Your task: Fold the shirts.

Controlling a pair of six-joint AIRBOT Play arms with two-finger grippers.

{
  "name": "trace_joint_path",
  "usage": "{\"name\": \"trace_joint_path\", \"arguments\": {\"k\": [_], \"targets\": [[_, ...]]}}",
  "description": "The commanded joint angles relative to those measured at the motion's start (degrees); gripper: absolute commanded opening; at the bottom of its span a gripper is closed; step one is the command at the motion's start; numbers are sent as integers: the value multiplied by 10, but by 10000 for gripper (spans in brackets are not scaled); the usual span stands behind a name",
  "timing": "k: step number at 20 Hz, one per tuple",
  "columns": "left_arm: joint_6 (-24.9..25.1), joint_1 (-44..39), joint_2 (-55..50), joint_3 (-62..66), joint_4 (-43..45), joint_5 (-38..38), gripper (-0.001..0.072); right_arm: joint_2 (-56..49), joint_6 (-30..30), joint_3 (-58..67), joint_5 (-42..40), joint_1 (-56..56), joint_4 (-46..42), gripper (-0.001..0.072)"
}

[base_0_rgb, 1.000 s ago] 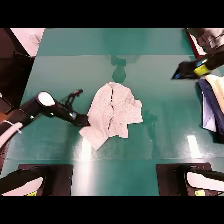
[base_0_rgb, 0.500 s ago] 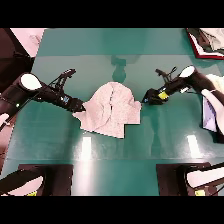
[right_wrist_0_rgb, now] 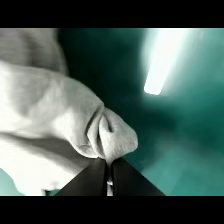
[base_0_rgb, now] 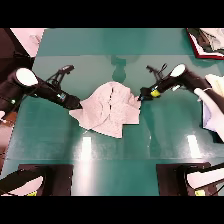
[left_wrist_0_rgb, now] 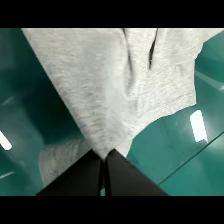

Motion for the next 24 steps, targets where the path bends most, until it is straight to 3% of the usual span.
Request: {"name": "trace_joint_path", "arguments": {"k": [1, 3, 7, 12, 19, 24], "targets": [[-17, 0, 3, 113, 86, -74, 22, 84, 31, 71, 56, -42, -96, 14], [-27, 0, 17, 215, 112, -104, 22, 154, 39, 119, 80, -80, -135, 14], [-47, 0, 55, 400, 123, -133, 22, 268, 47, 212, 86, -145, -133, 14], [-91, 0, 103, 547, 115, -174, 22, 355, 64, 322, 108, -188, -133, 13], [-115, 0, 152, 546, 109, -208, 22, 378, 96, 404, 168, -255, -132, 12], [-84, 0, 86, 344, 148, -209, 22, 272, 120, 317, 228, -253, -98, 12]]}}
